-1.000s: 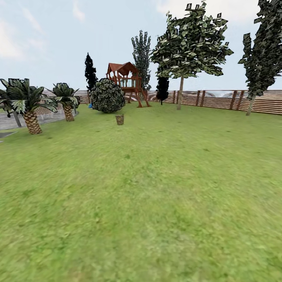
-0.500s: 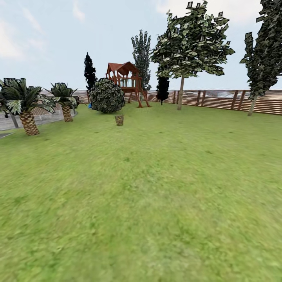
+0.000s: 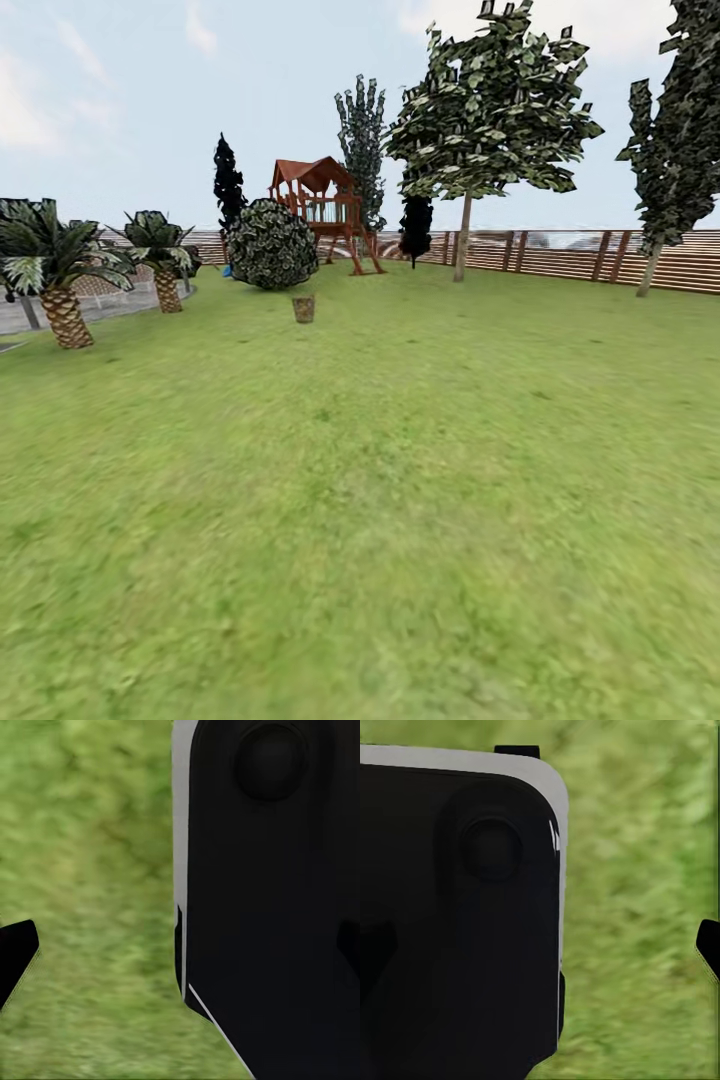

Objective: Take the three Easter eggs out of the wicker basket on the lawn in the garden, then place them on the lawn next to a single tree (choose any tree) so that all three eggs are next to the same tree and none are left in the basket.

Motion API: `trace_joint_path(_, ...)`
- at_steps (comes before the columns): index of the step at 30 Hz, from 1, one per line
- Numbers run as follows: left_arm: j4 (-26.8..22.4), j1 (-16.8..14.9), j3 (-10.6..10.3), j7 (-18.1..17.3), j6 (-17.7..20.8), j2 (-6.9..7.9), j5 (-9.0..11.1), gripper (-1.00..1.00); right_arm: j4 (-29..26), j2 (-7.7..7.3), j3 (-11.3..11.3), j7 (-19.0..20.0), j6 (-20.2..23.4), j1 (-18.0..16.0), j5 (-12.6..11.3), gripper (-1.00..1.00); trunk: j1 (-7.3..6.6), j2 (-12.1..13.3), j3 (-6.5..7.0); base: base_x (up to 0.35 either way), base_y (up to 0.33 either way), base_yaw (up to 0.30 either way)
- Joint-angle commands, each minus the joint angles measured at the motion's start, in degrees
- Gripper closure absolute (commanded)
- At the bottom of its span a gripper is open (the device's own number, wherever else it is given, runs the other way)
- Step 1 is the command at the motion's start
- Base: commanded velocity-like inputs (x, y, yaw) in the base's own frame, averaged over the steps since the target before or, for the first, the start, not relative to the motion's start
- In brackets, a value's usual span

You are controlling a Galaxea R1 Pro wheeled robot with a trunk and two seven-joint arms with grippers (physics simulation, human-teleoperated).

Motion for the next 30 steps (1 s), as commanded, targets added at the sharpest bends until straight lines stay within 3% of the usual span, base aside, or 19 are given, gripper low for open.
trace_joint_path(1,-0.1,0.0,0.0,0.0,0.0,0.0,0.0,-1.0,0.1,0.0,0.0,0.0,0.0,-0.1,0.0,-1.0,0.04,0.0,-0.04,0.338,0.0,0.0)
trace_joint_path(14,-0.1,0.0,0.0,0.0,0.0,0.0,0.0,-1.0,0.1,0.0,-0.1,-0.2,0.0,-0.1,0.0,-1.0,0.04,0.0,-0.04,0.338,0.0,0.102)
trace_joint_path(30,-0.1,0.0,0.0,0.0,0.0,0.0,0.0,-1.0,0.1,0.0,-0.1,-0.1,0.0,-0.1,-0.2,-1.0,0.04,0.0,-0.04,0.338,0.0,0.006)
